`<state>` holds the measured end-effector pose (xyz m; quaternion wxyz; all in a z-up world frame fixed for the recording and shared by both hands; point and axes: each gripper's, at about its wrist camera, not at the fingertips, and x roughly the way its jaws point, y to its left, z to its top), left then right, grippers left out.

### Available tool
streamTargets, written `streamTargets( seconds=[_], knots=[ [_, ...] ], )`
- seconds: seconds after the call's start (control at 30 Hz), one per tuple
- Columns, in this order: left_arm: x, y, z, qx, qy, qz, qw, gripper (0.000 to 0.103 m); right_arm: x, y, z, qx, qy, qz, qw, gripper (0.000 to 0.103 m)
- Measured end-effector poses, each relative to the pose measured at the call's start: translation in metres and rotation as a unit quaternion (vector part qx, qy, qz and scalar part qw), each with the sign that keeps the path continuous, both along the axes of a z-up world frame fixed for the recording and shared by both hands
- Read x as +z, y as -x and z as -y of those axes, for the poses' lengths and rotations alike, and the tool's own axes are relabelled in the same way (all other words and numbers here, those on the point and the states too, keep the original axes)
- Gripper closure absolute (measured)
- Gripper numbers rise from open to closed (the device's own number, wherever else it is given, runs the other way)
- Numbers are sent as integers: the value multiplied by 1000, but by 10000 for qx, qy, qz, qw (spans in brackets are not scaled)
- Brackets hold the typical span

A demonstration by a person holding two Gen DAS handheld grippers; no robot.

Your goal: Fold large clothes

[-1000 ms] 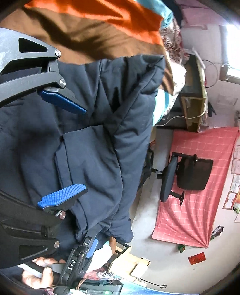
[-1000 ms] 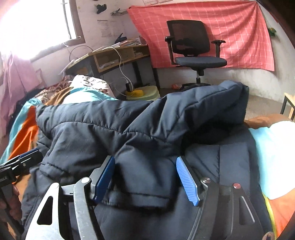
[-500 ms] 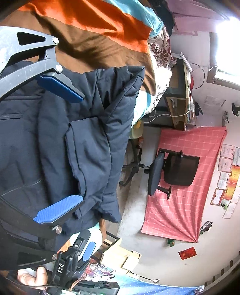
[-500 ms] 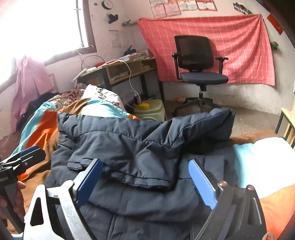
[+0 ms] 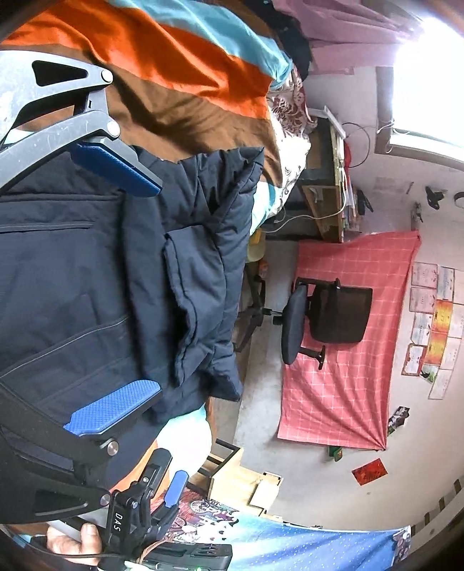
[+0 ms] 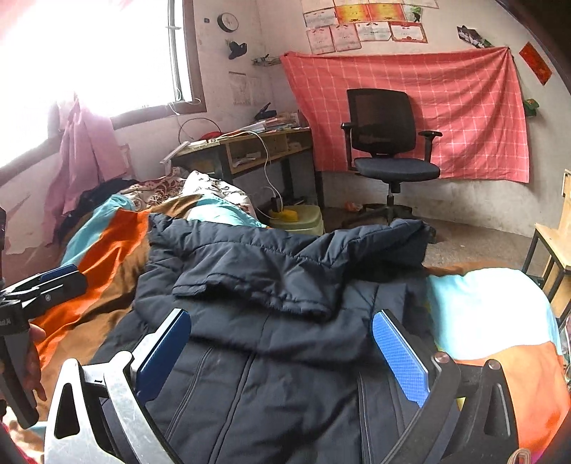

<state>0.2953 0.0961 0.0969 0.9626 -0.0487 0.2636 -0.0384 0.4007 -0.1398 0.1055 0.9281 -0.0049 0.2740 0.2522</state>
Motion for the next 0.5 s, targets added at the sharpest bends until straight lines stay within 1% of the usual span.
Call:
streamTargets(
  seconds=[0.17, 0.3, 0.5],
  knots=[
    [0, 29, 11, -66, -61, 53, 9999, 2, 3, 32, 20, -82, 39, 48, 9999, 0],
    [-2, 49, 19, -126, -79, 54, 9999, 2, 7, 59, 33, -143, 109, 178, 9997, 0],
    [-14, 80, 33, -383, -100, 88, 9992, 2, 12, 95, 54, -182, 170, 294, 9993, 0]
  ],
)
